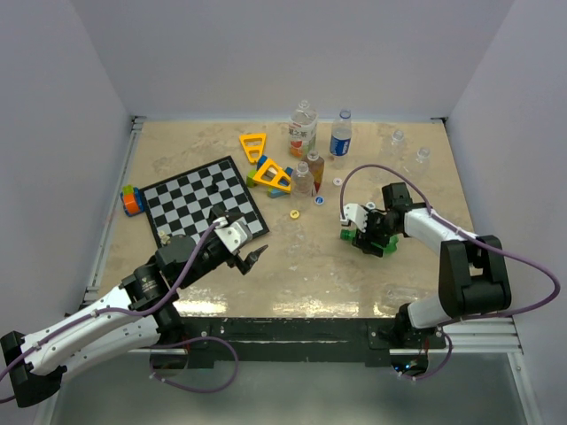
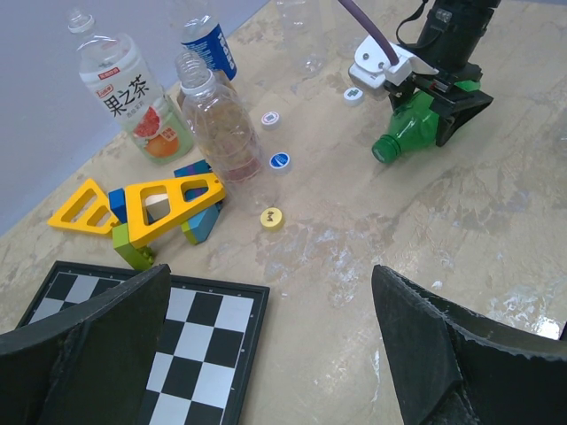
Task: Unscrew the bottle caps
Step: Pick up the plastic bottle at the center of the board.
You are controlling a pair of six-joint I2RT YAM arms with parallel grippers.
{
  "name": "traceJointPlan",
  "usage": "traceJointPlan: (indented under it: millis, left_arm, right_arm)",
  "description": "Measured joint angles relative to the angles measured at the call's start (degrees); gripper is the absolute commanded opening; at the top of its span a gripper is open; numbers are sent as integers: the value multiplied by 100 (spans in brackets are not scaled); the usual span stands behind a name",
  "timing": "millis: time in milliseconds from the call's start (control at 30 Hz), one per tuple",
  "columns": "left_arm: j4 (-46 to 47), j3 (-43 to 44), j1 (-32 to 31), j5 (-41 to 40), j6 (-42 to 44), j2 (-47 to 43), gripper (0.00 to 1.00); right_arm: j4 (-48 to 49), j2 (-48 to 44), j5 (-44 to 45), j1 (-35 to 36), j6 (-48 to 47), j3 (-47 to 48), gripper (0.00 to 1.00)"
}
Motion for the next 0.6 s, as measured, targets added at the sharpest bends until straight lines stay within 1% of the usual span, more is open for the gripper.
traceJointPlan:
  millis: [100, 267, 367, 433, 600]
  left_arm:
    - [0, 0, 0, 0, 0, 0, 100]
    - [28, -39, 0, 55, -22, -9, 100]
    - [24, -57, 4, 358, -79, -13, 100]
    - [26, -57, 7, 632, -146, -20, 100]
    - [90, -57, 7, 1211, -560, -44, 100]
  right_arm:
    - [4, -2, 22, 9, 61, 2, 57]
    - [-63, -52, 57, 22, 28, 20, 30]
    - [-376, -136, 96, 28, -22, 122, 16]
    - [-750, -280, 26, 28, -83, 361, 0]
    - [-1497, -691, -623, 79, -245, 1561, 1]
